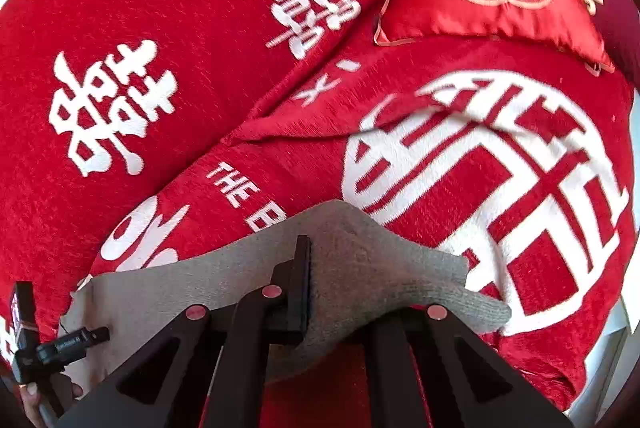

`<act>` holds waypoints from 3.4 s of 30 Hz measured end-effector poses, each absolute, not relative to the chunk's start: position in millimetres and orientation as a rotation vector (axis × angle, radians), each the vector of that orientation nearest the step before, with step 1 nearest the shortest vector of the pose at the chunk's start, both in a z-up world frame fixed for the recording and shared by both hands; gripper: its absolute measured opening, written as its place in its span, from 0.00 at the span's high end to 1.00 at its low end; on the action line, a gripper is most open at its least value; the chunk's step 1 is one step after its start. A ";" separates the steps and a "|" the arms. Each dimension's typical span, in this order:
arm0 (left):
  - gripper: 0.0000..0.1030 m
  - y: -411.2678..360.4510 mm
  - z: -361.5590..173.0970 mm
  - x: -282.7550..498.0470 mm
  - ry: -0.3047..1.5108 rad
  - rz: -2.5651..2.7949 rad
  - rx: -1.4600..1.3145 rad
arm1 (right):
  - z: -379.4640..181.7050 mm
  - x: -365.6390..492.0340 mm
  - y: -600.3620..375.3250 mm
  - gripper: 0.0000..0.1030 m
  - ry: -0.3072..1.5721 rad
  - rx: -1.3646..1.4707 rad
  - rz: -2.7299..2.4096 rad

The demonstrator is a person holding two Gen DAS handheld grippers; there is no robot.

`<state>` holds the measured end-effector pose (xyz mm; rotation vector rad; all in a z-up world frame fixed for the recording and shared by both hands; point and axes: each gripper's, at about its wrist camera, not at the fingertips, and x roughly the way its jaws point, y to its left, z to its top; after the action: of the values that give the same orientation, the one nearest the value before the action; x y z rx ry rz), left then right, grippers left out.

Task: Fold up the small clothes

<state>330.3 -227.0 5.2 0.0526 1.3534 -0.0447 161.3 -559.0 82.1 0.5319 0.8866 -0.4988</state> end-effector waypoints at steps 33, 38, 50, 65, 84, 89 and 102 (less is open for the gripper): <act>0.00 174.8 19.3 138.7 1.199 0.157 -0.590 | 120.5 229.6 -32.1 0.94 0.893 -0.316 0.099; 0.00 195.4 1.5 116.1 1.197 0.167 -0.648 | 43.8 220.6 29.0 0.94 0.999 -0.510 0.129; 0.00 207.2 6.9 72.7 1.139 0.166 -0.710 | 20.0 181.2 80.6 0.26 0.885 -1.014 0.184; 0.00 196.1 19.7 72.8 1.145 0.180 -0.681 | 59.6 173.3 36.7 0.23 1.043 -0.711 0.368; 0.00 77.9 21.8 176.9 1.235 0.072 -0.384 | 65.0 168.5 -252.1 0.23 1.089 -0.424 0.006; 0.00 62.8 19.0 186.6 1.226 0.156 -0.327 | 46.5 175.8 -234.8 0.23 1.049 -0.495 -0.002; 0.00 52.7 20.1 197.9 1.237 0.173 -0.252 | 69.8 189.9 -317.8 0.20 1.057 -0.011 -0.054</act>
<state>197.9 52.7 20.1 -0.2518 1.2365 0.1735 189.9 -317.8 69.8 -0.0111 1.0570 -0.0539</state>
